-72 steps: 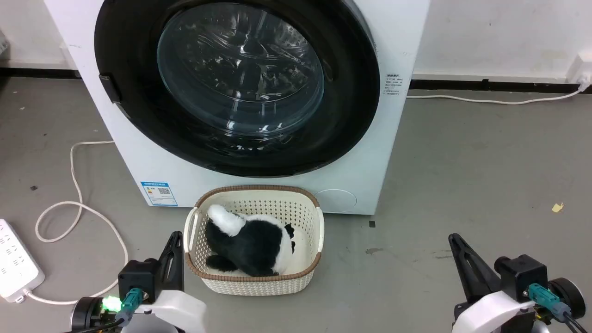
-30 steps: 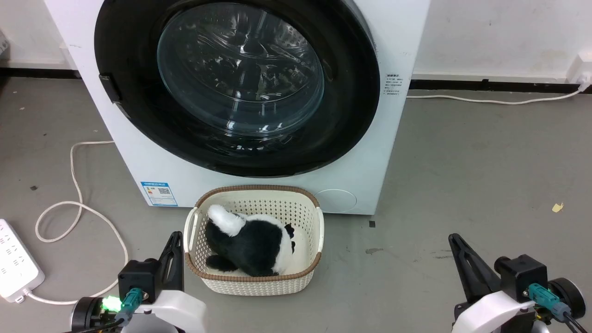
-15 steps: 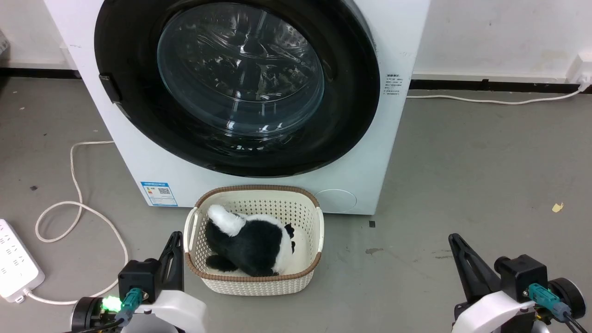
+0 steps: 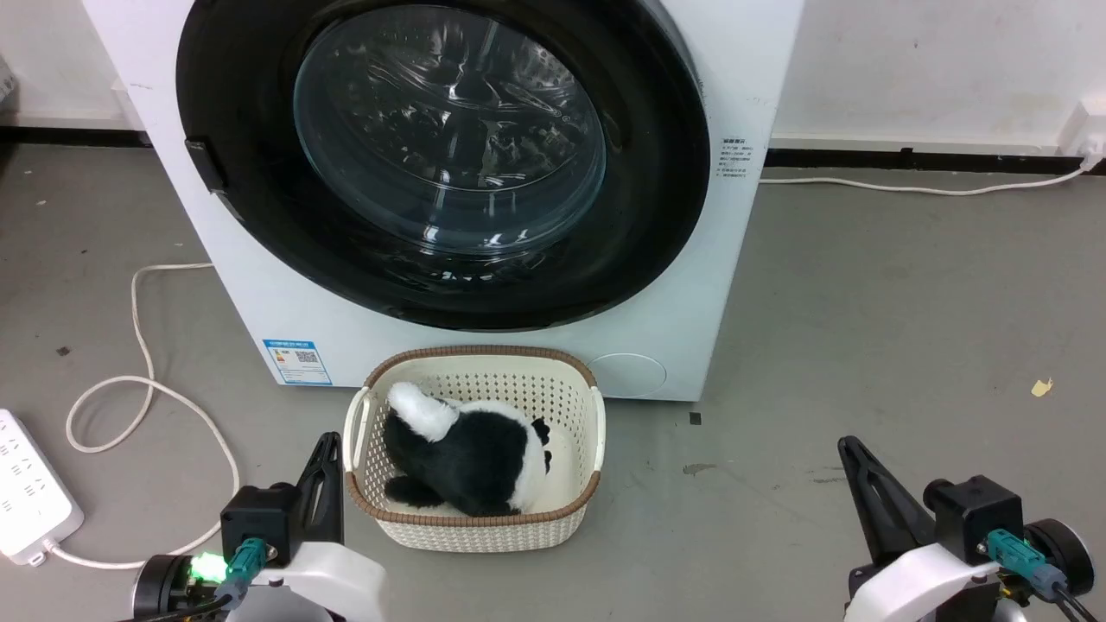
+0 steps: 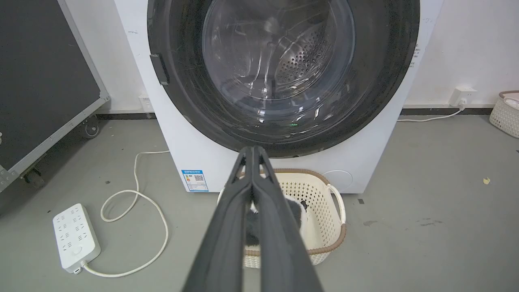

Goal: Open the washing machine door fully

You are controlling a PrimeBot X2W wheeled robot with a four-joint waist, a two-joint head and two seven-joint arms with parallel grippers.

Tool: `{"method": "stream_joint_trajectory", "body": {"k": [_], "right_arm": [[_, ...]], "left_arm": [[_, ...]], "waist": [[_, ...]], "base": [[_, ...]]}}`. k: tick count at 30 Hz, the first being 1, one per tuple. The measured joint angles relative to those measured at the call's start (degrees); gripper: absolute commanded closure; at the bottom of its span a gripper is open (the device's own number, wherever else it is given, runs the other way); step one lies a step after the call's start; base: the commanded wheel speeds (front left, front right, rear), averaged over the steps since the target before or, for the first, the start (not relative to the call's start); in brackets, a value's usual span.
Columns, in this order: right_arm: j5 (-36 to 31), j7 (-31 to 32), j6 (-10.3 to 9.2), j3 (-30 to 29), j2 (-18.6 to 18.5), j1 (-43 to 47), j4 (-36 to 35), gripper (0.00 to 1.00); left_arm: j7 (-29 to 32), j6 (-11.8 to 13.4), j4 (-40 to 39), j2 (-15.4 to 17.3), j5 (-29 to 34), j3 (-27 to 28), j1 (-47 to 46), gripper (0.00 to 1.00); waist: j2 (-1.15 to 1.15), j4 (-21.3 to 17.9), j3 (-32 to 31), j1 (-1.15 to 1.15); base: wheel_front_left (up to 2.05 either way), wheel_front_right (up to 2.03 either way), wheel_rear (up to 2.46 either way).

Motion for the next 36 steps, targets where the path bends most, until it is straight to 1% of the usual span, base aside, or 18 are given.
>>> {"method": "stream_joint_trajectory", "body": {"k": [36], "right_arm": [[0.0,0.0,0.0,0.0,0.0,0.0,0.0,1.0]], "left_arm": [[0.0,0.0,0.0,0.0,0.0,0.0,0.0,1.0]], "waist": [[0.0,0.0,0.0,0.0]], "base": [[0.0,0.0,0.0]]}}
